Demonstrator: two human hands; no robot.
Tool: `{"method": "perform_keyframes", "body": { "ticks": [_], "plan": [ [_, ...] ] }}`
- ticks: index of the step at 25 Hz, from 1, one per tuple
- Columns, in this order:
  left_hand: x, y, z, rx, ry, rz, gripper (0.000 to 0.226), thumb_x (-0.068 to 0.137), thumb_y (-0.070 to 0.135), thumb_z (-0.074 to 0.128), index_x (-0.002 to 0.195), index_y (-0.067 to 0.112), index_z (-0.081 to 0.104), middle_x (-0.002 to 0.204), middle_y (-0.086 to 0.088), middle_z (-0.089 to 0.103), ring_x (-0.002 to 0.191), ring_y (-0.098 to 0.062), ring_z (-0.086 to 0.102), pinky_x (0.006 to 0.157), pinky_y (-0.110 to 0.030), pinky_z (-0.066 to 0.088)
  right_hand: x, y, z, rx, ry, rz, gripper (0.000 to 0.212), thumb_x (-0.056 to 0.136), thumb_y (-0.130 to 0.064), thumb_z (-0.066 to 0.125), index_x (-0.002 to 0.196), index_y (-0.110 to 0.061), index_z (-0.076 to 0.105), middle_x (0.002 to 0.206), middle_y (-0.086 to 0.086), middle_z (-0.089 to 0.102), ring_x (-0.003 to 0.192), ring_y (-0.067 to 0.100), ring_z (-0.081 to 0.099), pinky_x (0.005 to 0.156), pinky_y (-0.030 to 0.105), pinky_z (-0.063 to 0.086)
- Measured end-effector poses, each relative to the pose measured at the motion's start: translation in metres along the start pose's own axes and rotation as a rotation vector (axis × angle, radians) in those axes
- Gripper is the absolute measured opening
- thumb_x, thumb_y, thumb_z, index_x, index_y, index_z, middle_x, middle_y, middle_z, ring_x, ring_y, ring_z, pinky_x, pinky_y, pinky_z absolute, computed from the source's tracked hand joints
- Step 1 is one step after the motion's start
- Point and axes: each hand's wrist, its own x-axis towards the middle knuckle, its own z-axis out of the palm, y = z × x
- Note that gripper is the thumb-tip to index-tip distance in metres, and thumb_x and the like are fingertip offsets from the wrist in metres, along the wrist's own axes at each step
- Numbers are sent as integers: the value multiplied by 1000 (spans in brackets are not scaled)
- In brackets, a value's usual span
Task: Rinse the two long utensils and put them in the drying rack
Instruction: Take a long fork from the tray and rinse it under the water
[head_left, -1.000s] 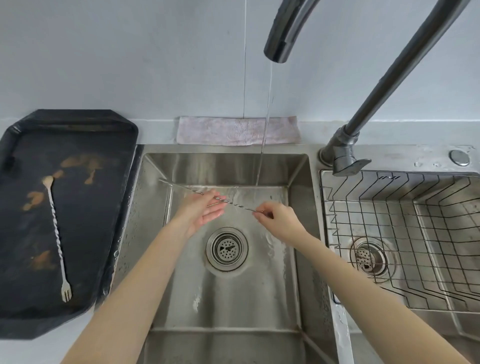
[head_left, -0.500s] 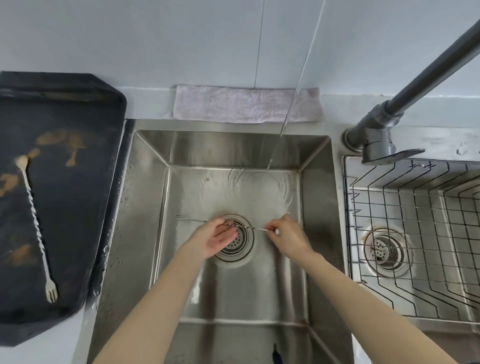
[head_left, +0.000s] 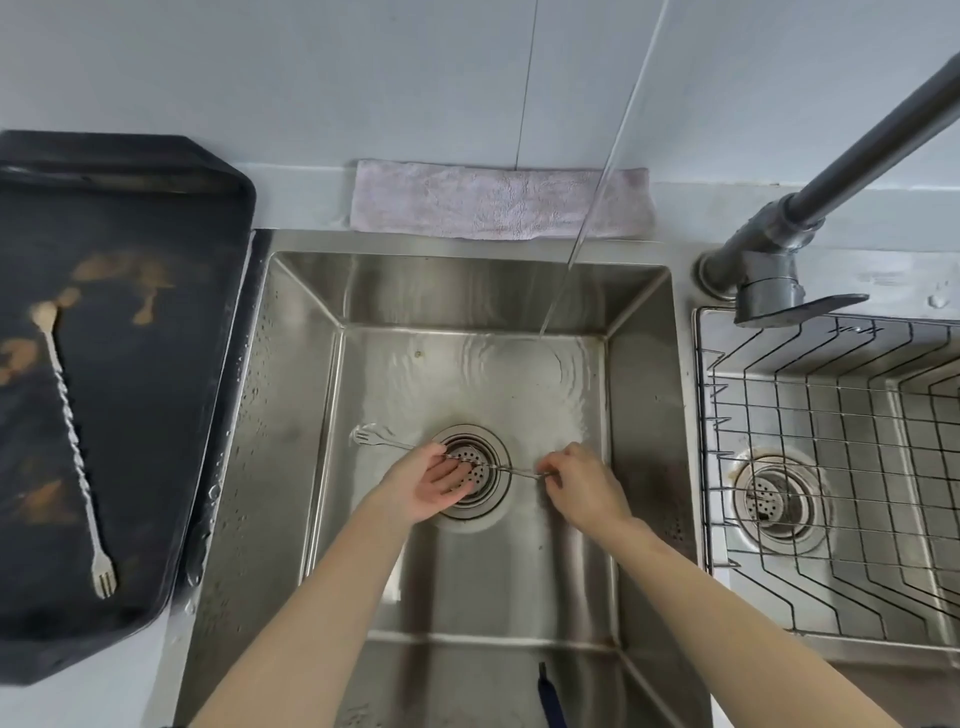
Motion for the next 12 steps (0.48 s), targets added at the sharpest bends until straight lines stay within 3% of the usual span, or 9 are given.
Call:
{"method": "perform_keyframes", "body": {
  "ticks": [4,6,8,10,12],
  "plan": [
    [-14,2,-1,217,43,57,8,94,8,44,92,5,52,133,-14,51,111,-27,52,98,-42,40,-12,-8,-9,9,14,-21,33,93,-17,43,123,-17,58,121,10,62,112,28,56,94,35,47],
    [-24,-1,-2,443,91,148,24,93,10,45,117,6,51,135,-11,52,116,-26,53,103,-40,37,-21,-14,-15,-2,-11,-26,36,93,-22,44,128,-20,52,123,10,63,113,28,58,96,36,47],
    [-38,-5,-1,711,164,281,35,92,11,46,127,6,48,127,-10,55,116,-23,52,101,-36,37,-33,-21,-21,-31,-32,-39,40,93,-25,43,133,-21,48,125,11,62,117,28,56,100,37,44],
    [-53,-6,-3,989,227,430,29,89,14,50,118,12,55,125,-11,57,113,-23,52,99,-31,40,-44,-29,-28,-60,-31,-50,42,93,-26,43,135,-21,44,127,11,60,120,29,54,103,38,41],
    [-72,-6,-5,1158,191,519,21,82,20,56,102,16,61,120,-12,59,113,-23,53,91,-26,43,-57,-38,-34,-72,-7,-65,43,93,-28,44,136,-21,43,130,11,59,121,29,53,102,38,41]
  ]
}}
